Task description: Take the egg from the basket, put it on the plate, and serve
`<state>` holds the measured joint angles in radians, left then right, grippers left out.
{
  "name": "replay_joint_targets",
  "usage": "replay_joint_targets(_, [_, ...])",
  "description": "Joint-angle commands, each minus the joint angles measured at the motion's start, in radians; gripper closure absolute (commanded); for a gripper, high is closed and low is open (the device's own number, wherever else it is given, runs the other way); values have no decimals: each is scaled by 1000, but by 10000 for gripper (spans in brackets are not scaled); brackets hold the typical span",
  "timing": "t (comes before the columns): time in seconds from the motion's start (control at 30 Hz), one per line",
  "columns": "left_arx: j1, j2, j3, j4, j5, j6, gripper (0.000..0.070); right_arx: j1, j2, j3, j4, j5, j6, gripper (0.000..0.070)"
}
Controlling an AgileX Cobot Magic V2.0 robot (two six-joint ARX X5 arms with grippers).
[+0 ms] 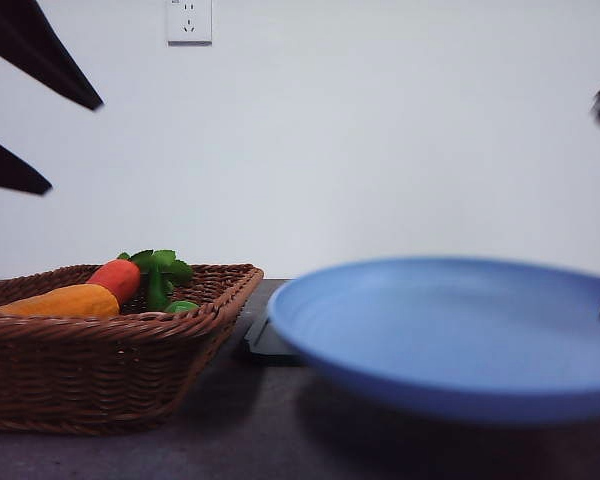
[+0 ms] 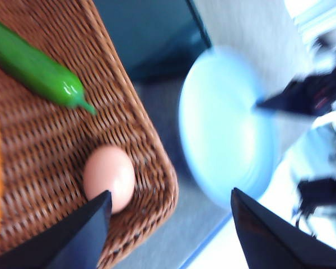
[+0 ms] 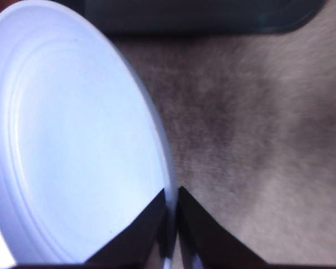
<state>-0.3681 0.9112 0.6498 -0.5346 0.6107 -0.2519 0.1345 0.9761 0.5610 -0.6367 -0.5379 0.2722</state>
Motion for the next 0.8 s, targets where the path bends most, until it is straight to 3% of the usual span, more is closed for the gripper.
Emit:
replay_joint_targets(0.0, [-34,39,23,5,-50,37,259,-13,-37,2,-12,-4,9,700])
replay_joint_targets(0.3, [-173,272,119,3,-252,166,259,-73,-217,2,-71,-4,9,700])
replay_joint_targets(0.77, [-209,568,210,0,-279,241,262,-82,-261,2,-106,-4,8,700])
